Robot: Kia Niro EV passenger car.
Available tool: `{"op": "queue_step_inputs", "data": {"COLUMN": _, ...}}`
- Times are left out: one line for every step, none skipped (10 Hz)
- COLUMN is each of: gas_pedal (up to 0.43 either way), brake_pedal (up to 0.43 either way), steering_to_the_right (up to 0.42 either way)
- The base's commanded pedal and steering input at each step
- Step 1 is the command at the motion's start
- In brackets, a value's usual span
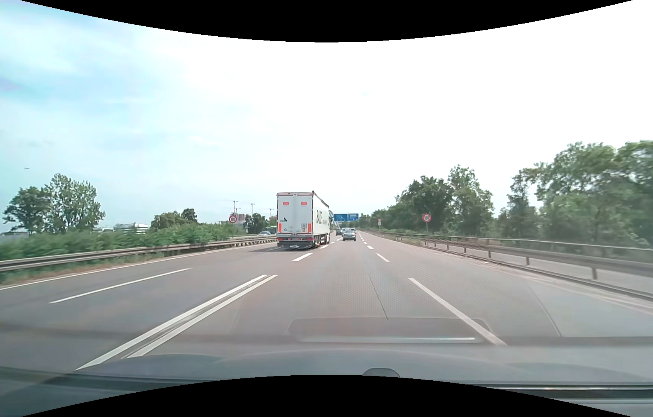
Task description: Follow the waypoints while adhering to traffic rules and regulations
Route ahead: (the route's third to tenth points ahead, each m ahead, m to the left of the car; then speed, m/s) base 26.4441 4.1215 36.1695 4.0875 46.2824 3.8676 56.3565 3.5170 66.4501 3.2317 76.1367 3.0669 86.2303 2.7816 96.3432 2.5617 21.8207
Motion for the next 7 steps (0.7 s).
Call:
{"op": "queue_step_inputs", "data": {"gas_pedal": 0.169, "brake_pedal": 0.000, "steering_to_the_right": -0.002}}
{"op": "queue_step_inputs", "data": {"gas_pedal": 0.169, "brake_pedal": 0.000, "steering_to_the_right": -0.003}}
{"op": "queue_step_inputs", "data": {"gas_pedal": 0.169, "brake_pedal": 0.000, "steering_to_the_right": -0.004}}
{"op": "queue_step_inputs", "data": {"gas_pedal": 0.169, "brake_pedal": 0.000, "steering_to_the_right": -0.003}}
{"op": "queue_step_inputs", "data": {"gas_pedal": 0.169, "brake_pedal": 0.000, "steering_to_the_right": -0.004}}
{"op": "queue_step_inputs", "data": {"gas_pedal": 0.177, "brake_pedal": 0.000, "steering_to_the_right": -0.004}}
{"op": "queue_step_inputs", "data": {"gas_pedal": 0.189, "brake_pedal": 0.000, "steering_to_the_right": -0.004}}
